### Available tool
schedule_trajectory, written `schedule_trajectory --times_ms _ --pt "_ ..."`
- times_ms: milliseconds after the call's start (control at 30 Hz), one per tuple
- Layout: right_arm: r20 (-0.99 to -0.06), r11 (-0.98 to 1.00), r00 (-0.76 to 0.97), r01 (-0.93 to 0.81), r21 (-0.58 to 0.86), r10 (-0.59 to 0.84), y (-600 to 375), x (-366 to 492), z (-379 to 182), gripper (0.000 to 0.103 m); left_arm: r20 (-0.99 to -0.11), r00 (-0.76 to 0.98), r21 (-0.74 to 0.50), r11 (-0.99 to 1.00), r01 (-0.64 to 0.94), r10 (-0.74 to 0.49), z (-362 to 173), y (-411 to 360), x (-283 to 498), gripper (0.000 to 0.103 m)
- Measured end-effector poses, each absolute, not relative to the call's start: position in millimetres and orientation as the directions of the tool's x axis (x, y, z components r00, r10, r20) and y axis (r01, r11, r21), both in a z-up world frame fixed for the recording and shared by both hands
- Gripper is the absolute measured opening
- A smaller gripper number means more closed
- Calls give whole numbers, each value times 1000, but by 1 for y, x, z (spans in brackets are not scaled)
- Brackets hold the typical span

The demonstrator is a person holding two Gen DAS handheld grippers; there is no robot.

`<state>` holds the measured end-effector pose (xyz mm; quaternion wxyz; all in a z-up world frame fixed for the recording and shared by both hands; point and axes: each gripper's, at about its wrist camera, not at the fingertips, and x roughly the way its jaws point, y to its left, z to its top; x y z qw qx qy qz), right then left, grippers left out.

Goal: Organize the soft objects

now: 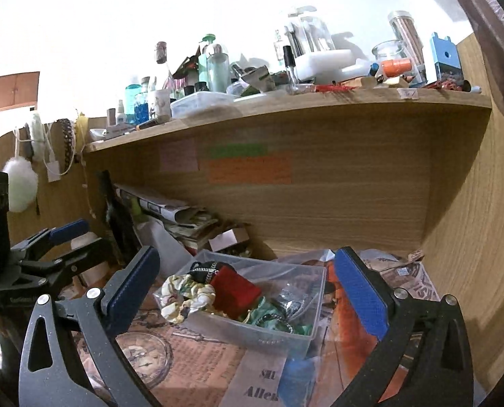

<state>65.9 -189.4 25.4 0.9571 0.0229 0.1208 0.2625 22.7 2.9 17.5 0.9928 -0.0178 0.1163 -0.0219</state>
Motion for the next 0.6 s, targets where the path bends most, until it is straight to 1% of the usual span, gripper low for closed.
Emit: schedule_trajectory --times_ms 600 --pt "-213 862 835 -495 109 507 -187 52 24 103 -233 971 -45 998 38 -47 13 -2 18 103"
